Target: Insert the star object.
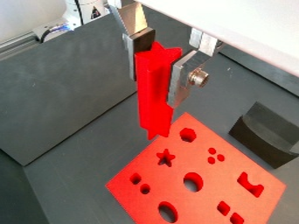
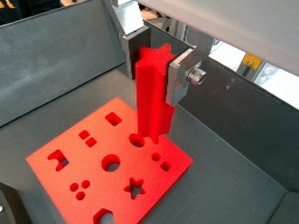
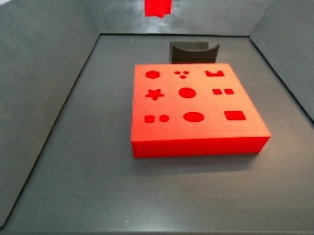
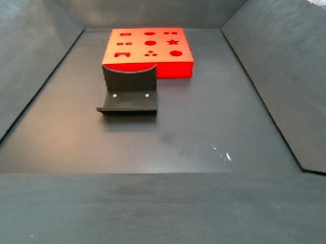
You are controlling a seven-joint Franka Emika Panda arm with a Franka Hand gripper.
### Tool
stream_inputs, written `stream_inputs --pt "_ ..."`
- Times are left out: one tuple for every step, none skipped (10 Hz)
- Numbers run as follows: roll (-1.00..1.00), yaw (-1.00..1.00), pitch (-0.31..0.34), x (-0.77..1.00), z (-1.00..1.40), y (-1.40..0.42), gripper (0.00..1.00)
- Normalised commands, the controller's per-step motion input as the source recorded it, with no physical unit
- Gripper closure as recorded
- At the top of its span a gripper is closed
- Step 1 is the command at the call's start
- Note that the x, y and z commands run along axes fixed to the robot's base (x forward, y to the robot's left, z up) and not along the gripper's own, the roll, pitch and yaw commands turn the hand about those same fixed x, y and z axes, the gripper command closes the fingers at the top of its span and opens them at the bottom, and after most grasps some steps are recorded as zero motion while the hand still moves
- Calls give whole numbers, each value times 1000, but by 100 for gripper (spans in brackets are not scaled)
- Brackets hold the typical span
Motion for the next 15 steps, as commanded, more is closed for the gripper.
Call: stream_inputs --pt "0 -143 0 374 -529 171 100" --pt "0 -89 -29 420 -1000 366 100" --pt "13 -43 -41 254 -1000 334 100" --pt "17 0 -67 37 -1000 286 100" --pt "67 -11 -90 -23 -1000 120 100" --pt "156 -380 -90 -31 -849 0 100" --pt "111 -837 -170 -80 -623 0 100" --pt "-30 -894 -316 0 -420 0 100" --pt "-26 -789 -326 0 -423 80 100" --pt "0 -366 -116 -14 -431 151 100" --pt "50 -131 -41 -54 -546 57 100" --pt "79 -11 0 -83 -494 0 100" --pt "114 0 0 0 -457 -23 100" --pt "187 -17 60 0 -369 -31 100" --pt "279 -129 179 0 -229 -6 100"
